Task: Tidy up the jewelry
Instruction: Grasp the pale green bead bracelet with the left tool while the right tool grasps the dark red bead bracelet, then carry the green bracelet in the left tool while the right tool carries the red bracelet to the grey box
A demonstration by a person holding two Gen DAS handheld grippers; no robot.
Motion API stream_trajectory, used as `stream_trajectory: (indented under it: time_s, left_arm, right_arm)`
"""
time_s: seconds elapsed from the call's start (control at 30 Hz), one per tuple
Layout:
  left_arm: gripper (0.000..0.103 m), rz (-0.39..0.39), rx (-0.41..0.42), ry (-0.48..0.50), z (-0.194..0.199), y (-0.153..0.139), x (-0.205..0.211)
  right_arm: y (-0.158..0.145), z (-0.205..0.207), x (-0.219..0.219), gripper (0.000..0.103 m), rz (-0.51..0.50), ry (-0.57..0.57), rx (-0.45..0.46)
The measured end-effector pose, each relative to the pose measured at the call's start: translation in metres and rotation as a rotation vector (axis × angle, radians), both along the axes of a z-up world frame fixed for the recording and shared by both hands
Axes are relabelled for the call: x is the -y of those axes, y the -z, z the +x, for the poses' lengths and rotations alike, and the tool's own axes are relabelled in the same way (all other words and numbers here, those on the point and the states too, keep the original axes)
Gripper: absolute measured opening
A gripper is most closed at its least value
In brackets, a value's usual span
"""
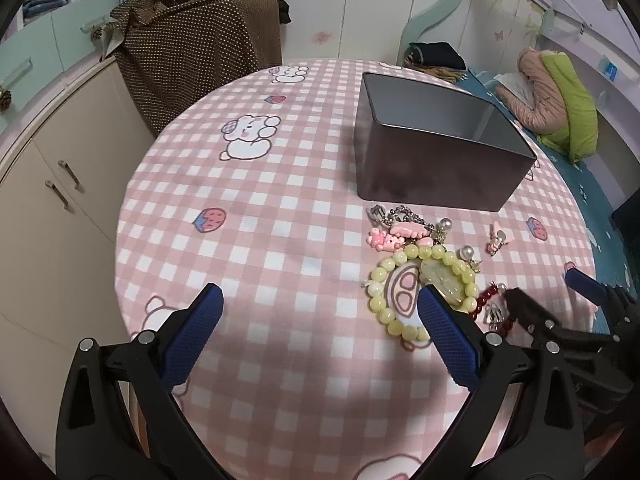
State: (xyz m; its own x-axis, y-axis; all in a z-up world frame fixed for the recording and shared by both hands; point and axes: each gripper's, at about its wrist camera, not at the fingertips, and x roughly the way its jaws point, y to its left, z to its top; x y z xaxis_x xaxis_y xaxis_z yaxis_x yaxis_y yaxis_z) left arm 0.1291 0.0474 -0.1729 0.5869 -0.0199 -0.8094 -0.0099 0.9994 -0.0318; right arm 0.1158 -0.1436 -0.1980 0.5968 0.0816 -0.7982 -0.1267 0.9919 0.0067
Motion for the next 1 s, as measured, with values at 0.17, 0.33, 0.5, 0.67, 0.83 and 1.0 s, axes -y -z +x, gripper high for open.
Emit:
stream_trajectory:
  time_s: [0.17, 0.33, 0.5, 0.67, 0.83, 1.0]
  left_arm:
    - [0.063, -0.005, -0.049, 0.014, 0.013, 0.015, 0.003]
    - [0.039, 0.015, -0.041, 0.04, 0.012, 0.016, 0.005]
    - [0.01, -0.071, -0.05, 0.081, 0.013, 0.014, -0.005]
    - [0.009, -0.202, -0.033, 0.102, 0.009, 0.012, -0.017]
    - [0.009, -0.29, 0.023, 0.114, 0.004, 0.002, -0.023]
    - [0.009, -0.342, 0.066, 0.134, -0.002, -0.012, -0.023]
  right_arm:
    - [0.0, -0.001, -0.004, 0.09, -0.014, -0.052, 0.027]
    - [-0.003, -0.008, -0.006, 0.061, -0.01, -0.115, 0.051]
    - [-0.005, -0.012, -0.002, 0.023, -0.009, -0.124, 0.077]
    - [-0.007, -0.012, 0.014, 0.008, 0.074, -0.091, 0.063]
    - [-0.017, -0.015, 0.016, 0.008, 0.101, -0.078, 0.097]
    - [-0.03, -0.018, 0.015, 0.008, 0.101, -0.079, 0.133]
